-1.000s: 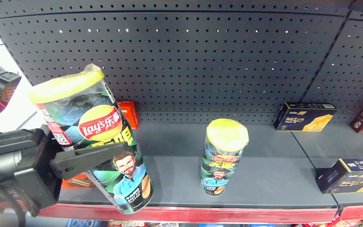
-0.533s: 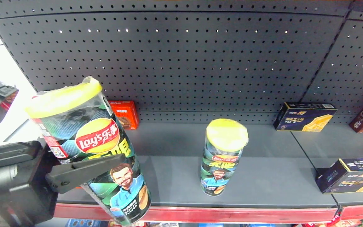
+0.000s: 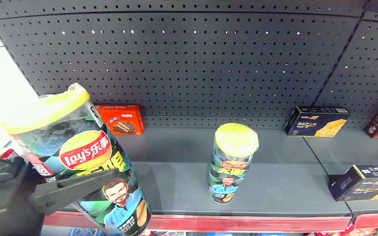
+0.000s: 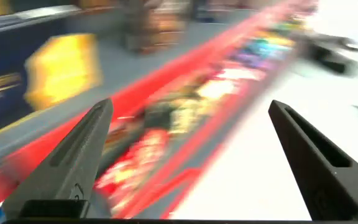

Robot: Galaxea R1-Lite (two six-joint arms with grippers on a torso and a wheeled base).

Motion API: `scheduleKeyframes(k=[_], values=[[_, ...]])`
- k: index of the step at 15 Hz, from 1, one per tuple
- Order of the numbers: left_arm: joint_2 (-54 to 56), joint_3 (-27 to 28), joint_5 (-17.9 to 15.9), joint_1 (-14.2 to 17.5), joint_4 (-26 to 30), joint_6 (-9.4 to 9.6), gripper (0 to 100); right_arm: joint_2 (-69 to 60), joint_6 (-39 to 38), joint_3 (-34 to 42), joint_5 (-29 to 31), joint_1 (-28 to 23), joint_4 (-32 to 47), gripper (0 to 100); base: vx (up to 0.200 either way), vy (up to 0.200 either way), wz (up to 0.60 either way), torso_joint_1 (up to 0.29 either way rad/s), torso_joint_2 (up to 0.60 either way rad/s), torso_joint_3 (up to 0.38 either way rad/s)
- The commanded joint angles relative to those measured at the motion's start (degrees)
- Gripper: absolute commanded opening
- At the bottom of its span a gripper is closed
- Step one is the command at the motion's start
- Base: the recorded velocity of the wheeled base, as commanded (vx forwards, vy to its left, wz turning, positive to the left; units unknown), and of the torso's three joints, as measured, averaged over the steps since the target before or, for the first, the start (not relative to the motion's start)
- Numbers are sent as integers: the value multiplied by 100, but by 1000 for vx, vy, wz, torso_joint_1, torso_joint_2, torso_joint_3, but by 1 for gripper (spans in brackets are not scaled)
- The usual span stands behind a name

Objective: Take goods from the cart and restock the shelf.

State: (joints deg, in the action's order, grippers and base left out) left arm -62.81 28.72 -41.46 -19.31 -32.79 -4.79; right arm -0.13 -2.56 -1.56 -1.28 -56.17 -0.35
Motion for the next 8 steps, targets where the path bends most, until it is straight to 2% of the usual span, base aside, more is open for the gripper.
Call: scheduleKeyframes(k=[1, 3, 4, 5, 8], values=[[23, 2, -2, -3, -8, -48, 0, 13, 19, -11, 14, -60, 27, 100, 0, 0, 0, 0, 0, 0], [23, 19, -11, -20, -61, -154, 0, 13, 115, -20, -1102, 309, 53, 100, 0, 0, 0, 0, 0, 0], [23, 28, -11, -29, -61, -154, 0, 57, 133, -11, -1278, 502, 53, 100, 0, 0, 0, 0, 0, 0], [23, 37, -11, -29, -61, -154, 0, 330, 133, -11, -1357, 924, 53, 100, 0, 0, 0, 0, 0, 0], [-21, 63, -38, -47, -78, -145, 0, 1130, 142, -11, -1384, 2919, 44, 100, 0, 0, 0, 0, 0, 0]])
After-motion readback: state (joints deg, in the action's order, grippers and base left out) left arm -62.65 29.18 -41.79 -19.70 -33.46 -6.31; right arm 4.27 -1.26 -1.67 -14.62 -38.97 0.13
